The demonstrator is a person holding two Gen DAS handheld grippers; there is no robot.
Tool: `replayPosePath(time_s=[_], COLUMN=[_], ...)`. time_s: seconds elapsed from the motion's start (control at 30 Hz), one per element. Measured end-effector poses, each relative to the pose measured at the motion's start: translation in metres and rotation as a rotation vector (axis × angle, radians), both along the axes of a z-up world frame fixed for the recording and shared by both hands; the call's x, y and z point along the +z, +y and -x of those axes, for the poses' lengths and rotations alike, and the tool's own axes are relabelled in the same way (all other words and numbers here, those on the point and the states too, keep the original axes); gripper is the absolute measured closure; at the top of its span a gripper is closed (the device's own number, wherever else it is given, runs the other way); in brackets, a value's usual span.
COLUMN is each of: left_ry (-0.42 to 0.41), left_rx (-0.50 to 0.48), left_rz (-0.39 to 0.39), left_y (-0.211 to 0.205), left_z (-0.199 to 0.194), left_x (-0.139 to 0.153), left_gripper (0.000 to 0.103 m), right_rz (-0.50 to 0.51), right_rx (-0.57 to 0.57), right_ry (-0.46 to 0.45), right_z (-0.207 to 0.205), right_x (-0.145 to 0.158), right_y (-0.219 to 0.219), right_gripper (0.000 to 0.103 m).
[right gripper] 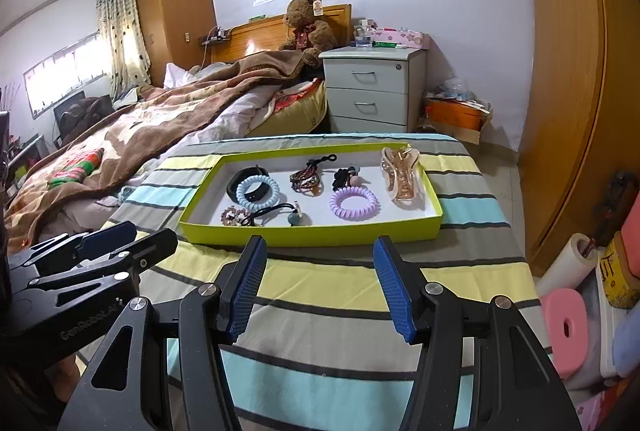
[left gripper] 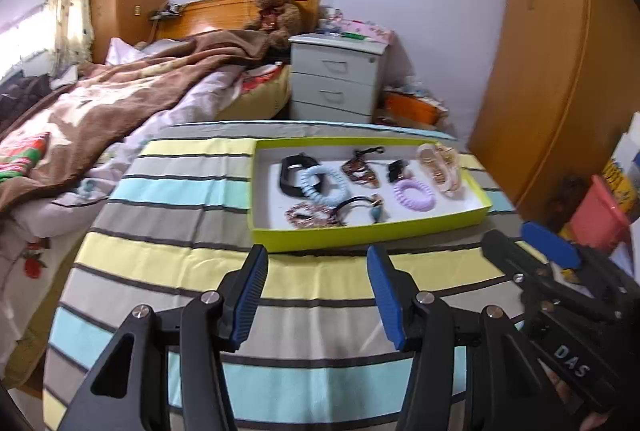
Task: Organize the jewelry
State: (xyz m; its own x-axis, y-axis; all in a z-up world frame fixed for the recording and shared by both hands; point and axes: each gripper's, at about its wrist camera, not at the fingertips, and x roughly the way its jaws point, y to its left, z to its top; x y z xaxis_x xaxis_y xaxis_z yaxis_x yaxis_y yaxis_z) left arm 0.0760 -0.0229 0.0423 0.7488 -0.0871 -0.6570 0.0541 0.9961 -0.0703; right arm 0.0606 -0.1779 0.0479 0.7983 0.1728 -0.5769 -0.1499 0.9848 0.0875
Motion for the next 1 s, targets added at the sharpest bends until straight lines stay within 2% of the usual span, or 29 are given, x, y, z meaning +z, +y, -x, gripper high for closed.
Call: replayPosePath(time_s=[1.0], left_ry=[-0.030], left_rx=[0.032], left_rz=[-0.019], left_y=[0.004], left_z=[0.016], left_x=[0.002], left_gripper=[0.049], right_rz=[-0.003], right_rx=[-0.008], right_ry=[-0.017], right_z=[0.014], right_x=[-0.002], right_y=[0.001], right_gripper=[0.047])
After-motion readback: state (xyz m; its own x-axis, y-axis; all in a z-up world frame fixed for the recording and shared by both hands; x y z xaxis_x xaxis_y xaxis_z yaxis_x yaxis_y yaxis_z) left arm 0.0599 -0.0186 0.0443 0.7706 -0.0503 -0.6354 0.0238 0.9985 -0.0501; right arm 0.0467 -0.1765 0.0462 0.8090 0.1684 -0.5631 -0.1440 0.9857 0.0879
